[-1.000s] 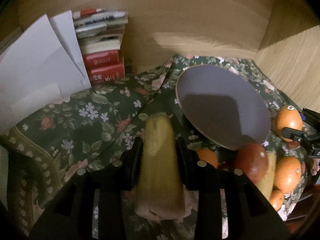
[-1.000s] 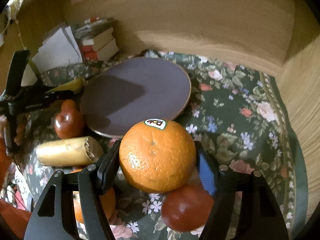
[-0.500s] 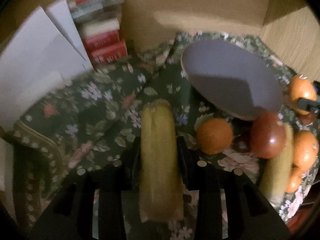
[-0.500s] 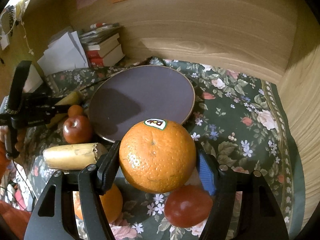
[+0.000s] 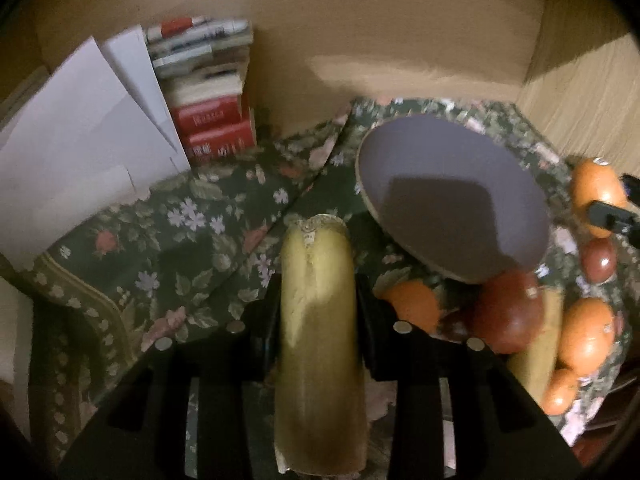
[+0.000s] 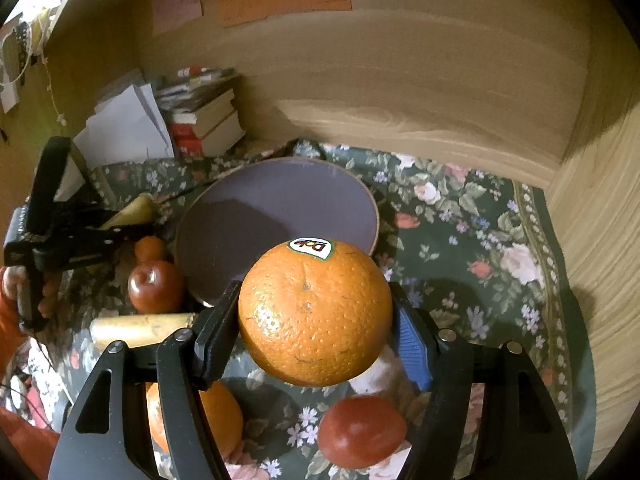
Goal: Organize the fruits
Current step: 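Lift the banana with the left gripper while the right lifts the orange, then lower the banana onto the dark plate with the left while the right sets the orange there, then grasp a second banana with the left gripper while the right grasps another orange, then carry the banana onto the plate with the left while the right places the orange beside it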
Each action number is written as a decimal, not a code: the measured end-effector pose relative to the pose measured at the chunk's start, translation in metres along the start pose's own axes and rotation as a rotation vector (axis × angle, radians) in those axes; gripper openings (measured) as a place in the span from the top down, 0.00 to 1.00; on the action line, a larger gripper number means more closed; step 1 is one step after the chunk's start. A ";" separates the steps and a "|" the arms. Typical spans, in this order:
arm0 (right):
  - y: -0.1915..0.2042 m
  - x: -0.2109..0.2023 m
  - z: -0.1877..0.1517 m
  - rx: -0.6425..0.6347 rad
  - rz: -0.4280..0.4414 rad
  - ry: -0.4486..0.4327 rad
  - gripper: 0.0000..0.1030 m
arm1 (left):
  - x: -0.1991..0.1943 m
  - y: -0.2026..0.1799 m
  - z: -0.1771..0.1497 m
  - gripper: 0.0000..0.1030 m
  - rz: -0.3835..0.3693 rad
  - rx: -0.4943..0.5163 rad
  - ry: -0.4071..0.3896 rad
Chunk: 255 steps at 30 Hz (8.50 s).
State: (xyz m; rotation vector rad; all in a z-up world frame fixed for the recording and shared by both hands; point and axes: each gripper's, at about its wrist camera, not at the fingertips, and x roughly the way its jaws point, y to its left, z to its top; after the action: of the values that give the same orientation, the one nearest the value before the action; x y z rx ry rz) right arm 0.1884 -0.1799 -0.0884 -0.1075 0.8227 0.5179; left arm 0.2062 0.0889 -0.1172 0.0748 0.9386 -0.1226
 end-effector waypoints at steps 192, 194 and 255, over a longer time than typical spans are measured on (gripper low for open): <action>0.027 -0.013 -0.006 -0.073 0.081 -0.076 0.40 | -0.067 -0.058 -0.002 0.65 -0.082 0.018 -0.202; 0.025 -0.007 0.000 -0.071 0.085 -0.067 0.40 | -0.061 -0.057 0.007 0.65 -0.089 0.016 -0.199; 0.012 0.011 0.033 -0.088 0.014 -0.051 0.26 | -0.027 -0.034 0.051 0.32 -0.067 -0.033 -0.173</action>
State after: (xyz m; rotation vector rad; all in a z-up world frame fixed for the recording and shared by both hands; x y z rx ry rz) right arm 0.2110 -0.1555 -0.0726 -0.1691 0.7517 0.5676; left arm 0.2262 0.0513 -0.0659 0.0020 0.7705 -0.1726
